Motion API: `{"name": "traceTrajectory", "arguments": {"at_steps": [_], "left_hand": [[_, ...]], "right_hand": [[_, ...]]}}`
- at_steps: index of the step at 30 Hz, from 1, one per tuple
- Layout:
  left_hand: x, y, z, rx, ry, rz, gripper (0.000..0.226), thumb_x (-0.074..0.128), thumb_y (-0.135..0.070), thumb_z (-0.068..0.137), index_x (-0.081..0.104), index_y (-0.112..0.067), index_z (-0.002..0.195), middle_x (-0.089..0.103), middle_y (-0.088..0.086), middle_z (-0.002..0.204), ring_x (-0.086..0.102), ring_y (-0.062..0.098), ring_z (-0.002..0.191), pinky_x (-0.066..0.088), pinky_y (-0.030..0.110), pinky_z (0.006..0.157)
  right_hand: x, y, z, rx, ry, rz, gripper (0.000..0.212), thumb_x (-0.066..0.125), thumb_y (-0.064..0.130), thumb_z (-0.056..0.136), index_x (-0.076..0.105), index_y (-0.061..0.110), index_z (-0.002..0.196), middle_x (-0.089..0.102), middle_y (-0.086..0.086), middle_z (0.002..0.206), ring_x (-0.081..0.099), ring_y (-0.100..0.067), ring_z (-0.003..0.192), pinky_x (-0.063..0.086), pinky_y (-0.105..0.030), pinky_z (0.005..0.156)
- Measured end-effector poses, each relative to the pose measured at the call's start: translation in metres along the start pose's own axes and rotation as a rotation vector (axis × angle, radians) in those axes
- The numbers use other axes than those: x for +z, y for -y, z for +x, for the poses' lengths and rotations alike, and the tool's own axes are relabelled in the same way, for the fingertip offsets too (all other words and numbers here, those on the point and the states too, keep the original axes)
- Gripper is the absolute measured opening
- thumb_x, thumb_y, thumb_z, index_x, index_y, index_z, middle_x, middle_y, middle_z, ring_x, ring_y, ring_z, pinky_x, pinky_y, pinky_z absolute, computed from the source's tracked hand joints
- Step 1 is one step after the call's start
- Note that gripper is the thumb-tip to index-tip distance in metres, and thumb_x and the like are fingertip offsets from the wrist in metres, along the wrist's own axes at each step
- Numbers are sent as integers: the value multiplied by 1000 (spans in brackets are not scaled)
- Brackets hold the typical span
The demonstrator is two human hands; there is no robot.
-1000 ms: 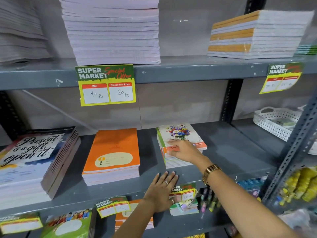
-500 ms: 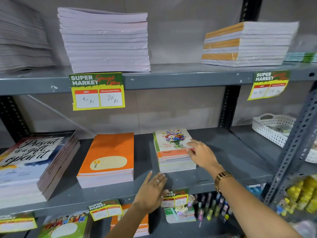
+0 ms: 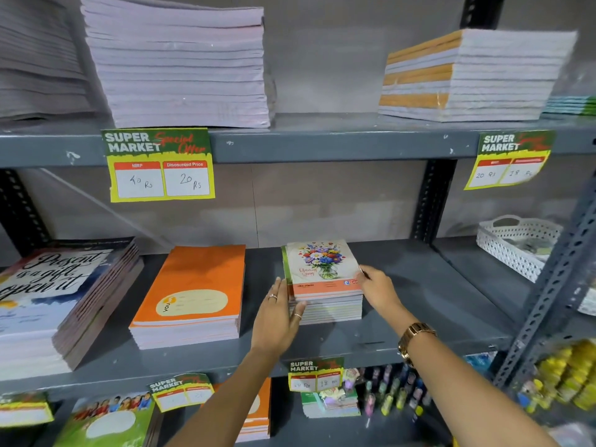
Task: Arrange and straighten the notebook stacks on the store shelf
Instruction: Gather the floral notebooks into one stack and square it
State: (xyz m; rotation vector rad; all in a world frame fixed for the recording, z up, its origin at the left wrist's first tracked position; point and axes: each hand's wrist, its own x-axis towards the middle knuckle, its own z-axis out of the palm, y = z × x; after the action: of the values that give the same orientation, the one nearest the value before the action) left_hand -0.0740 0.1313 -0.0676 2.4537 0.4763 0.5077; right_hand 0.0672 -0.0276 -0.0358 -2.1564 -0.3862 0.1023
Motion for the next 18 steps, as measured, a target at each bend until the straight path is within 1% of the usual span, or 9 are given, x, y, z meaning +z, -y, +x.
{"name": "traceTrajectory", "arguments": {"at_steps": [3,5,7,9,11,13,16,18], "left_hand": [[2,1,5,6,49,-23,61,41,-51,91,23,-24,142,26,3,155,31,25,140,36,47,111],[4,3,7,22,54,-43,57,43,-50,91,28,-24,139,36,2,151,40,25,135,42,46,107],[4,4,10,33,45,-82,52,45,-48,90,32,-25,135,49,0,142,52,22,125,49,41,98],[5,4,11,33,33,-128,49,46,-47,90,35,-25,132,58,-1,132,59,20,114,53,35,89],[5,4,12,21,25,-153,49,48,-46,90,35,-25,132,61,-1,127,61,20,110,53,33,85],[4,4,12,8,24,-163,49,49,-43,90,34,-25,133,61,-1,126,61,20,109,54,33,85],[1,6,13,11,24,-173,47,49,-39,92,35,-26,135,62,1,126,60,21,110,54,33,85],[-2,5,13,10,25,-193,46,48,-36,93,36,-25,136,62,2,125,60,21,109,55,33,83]], "right_hand": [[3,-1,6,103,-19,126,29,40,16,97,64,0,101,69,-20,103,60,-26,86,45,-34,77],[6,-3,8,155,-26,190,28,41,14,97,65,-3,97,69,-21,100,57,-22,81,41,-30,72],[7,-3,10,181,-45,227,25,44,11,95,65,-2,96,69,-18,96,56,-20,79,41,-29,70],[6,-2,13,197,-63,239,23,46,9,94,66,-2,94,68,-16,92,57,-20,77,42,-29,67],[6,-2,15,211,-76,233,22,47,8,92,67,-1,93,70,-18,93,57,-20,76,41,-29,67],[7,-2,15,214,-80,229,22,47,7,92,67,-1,92,71,-20,96,58,-20,75,42,-29,67],[11,2,16,202,-83,227,22,48,6,90,69,1,93,71,-19,97,60,-21,77,43,-29,73],[12,4,17,200,-79,205,22,49,6,90,70,0,92,72,-20,97,60,-21,77,43,-29,73]]}}
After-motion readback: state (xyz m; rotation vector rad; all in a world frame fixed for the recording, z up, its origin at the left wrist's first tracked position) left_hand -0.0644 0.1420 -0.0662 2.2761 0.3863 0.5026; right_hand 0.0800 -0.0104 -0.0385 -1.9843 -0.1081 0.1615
